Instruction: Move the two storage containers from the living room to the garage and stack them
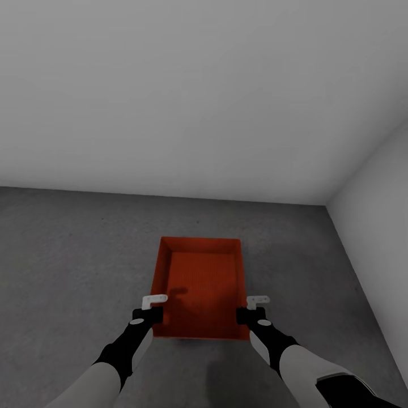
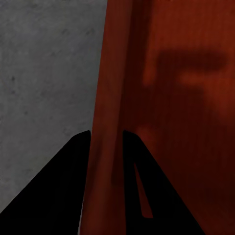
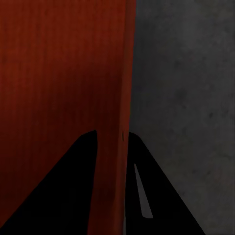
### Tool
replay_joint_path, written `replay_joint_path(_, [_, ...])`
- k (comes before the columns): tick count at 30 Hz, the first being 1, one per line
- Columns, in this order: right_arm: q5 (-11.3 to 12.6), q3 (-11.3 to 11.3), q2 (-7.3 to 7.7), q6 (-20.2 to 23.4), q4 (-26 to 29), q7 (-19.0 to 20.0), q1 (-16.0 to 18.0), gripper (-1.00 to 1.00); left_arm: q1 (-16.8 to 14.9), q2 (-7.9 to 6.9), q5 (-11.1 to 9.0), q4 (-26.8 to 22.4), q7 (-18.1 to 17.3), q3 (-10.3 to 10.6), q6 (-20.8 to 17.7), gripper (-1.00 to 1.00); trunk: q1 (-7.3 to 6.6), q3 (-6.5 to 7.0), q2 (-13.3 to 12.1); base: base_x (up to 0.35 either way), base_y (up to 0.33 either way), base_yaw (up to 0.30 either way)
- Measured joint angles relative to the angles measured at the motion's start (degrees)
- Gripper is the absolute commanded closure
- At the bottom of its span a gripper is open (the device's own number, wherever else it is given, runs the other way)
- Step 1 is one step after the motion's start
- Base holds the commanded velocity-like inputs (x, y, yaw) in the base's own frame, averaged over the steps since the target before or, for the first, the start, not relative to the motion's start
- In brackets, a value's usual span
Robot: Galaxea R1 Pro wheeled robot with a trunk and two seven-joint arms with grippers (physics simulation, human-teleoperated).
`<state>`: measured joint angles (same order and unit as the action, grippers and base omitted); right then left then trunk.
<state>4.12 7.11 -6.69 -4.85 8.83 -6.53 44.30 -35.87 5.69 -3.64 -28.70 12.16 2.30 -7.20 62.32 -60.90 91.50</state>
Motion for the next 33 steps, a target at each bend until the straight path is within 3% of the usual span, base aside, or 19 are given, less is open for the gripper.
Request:
replay_joint_path(25, [0.0, -0.2, 0.04, 0.2, 0.2, 0.2, 0.0, 1.0, 0.0, -0.03, 0.1, -0.4, -0.1, 0.0, -0.5, 1.0, 0.02, 0.0, 0.0, 0.0, 0.0, 0.0])
replay_joint_path(26, [0.0, -0.2, 0.04, 0.3, 0.2, 0.2, 0.0, -1.0, 0.0, -0.02, 0.1, -0.4, 0.0, 0.0, -0.5, -1.0, 0.02, 0.0, 0.0, 0.0, 0.0, 0.0])
replay_joint_path(27, [-0.5, -2.4, -0.47, -2.0, 0.2, -3.5, -0.1, -1.0, 0.0, 0.13, -2.5, -0.5, 1.5, -0.7, -0.7, -1.0, 0.67, -0.01, 0.0, 0.0, 0.0, 0.0])
replay_joint_path(33, [-0.5, -3.0, 0.08, -2.1, 0.2, -3.9, -0.1, -1.0, 0.0, 0.02, -2.3, -0.5, 2.1, -0.9, -0.9, -1.0, 1.02, -0.01, 0.0, 0.0, 0.0, 0.0])
